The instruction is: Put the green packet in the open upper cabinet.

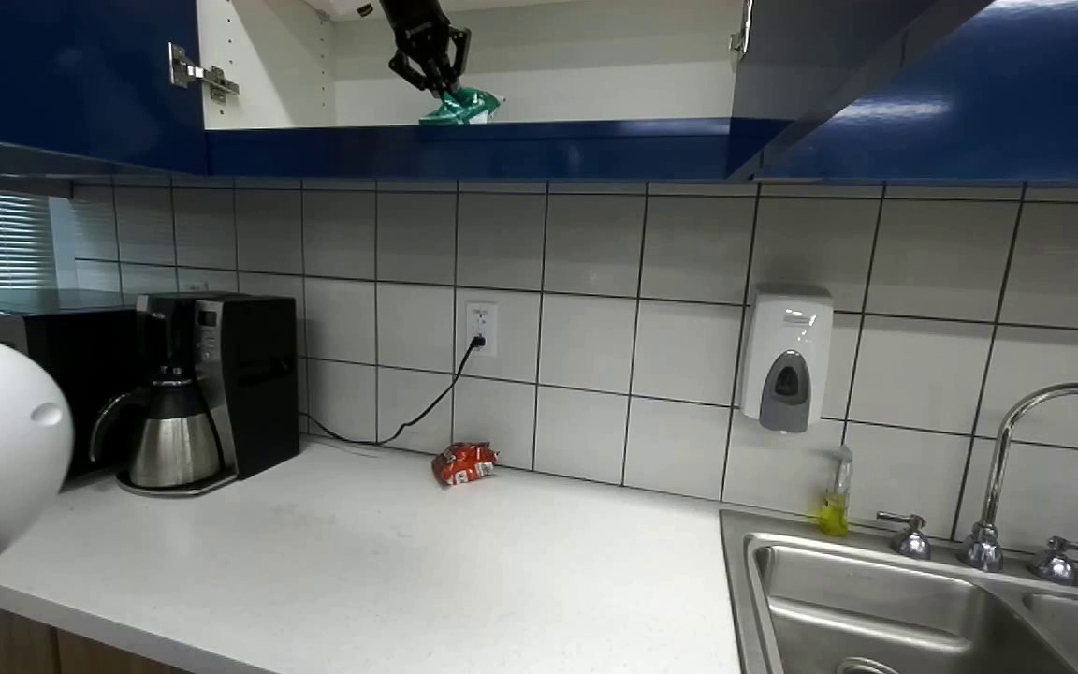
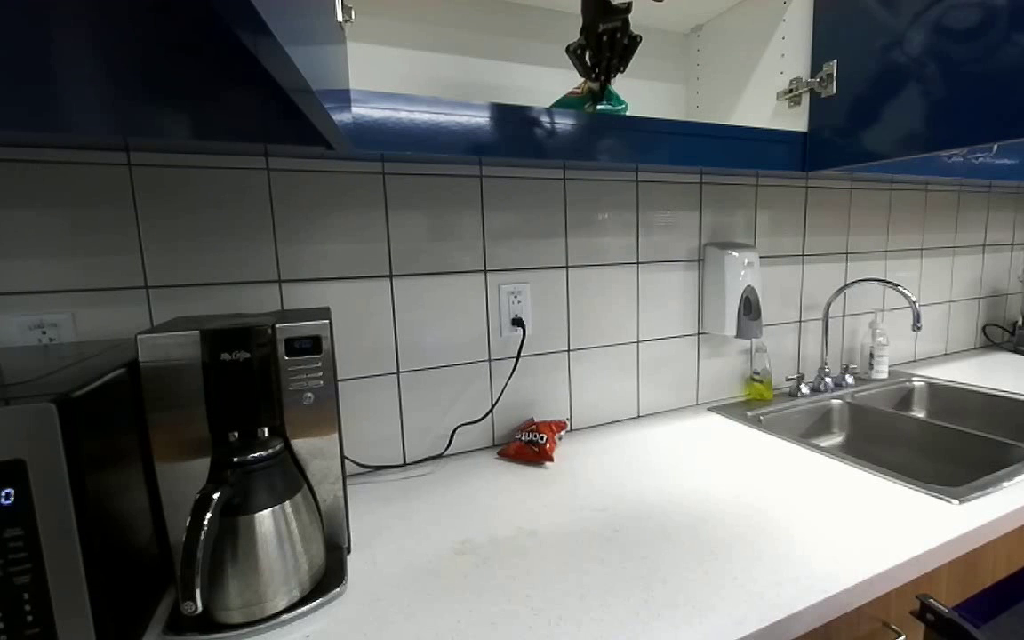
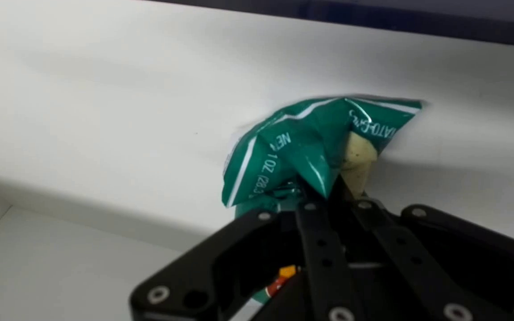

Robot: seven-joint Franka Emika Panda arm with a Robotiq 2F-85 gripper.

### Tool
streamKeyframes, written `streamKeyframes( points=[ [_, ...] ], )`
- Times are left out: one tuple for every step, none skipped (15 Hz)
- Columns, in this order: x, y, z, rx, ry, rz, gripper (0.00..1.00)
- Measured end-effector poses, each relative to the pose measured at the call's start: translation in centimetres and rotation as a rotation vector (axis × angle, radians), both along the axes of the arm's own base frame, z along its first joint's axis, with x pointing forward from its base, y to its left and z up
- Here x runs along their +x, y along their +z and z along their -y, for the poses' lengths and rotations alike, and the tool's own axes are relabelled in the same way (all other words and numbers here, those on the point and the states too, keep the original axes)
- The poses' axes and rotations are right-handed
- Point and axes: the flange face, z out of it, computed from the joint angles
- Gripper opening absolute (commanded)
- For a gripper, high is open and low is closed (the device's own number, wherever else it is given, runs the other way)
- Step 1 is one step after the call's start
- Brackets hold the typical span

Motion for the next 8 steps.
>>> streamKeyframes(
  points=[
    [0.18,-0.23,-0.03,0.0,0.0,-0.004,0.5],
    [0.38,-0.48,-0.06,-0.001,0.0,-0.008,0.56],
    [0.55,-0.71,-0.1,-0.001,0.001,-0.012,0.65],
    [0.66,-0.86,-0.16,-0.002,0.001,-0.015,0.71],
    [0.71,-0.93,-0.21,-0.002,0.002,-0.016,0.78],
    [0.71,-0.93,-0.27,-0.002,0.003,-0.016,0.87],
    [0.68,-0.89,-0.32,-0.002,0.004,-0.016,0.93],
    [0.65,-0.83,-0.36,-0.002,0.005,-0.014,0.99]
  ],
)
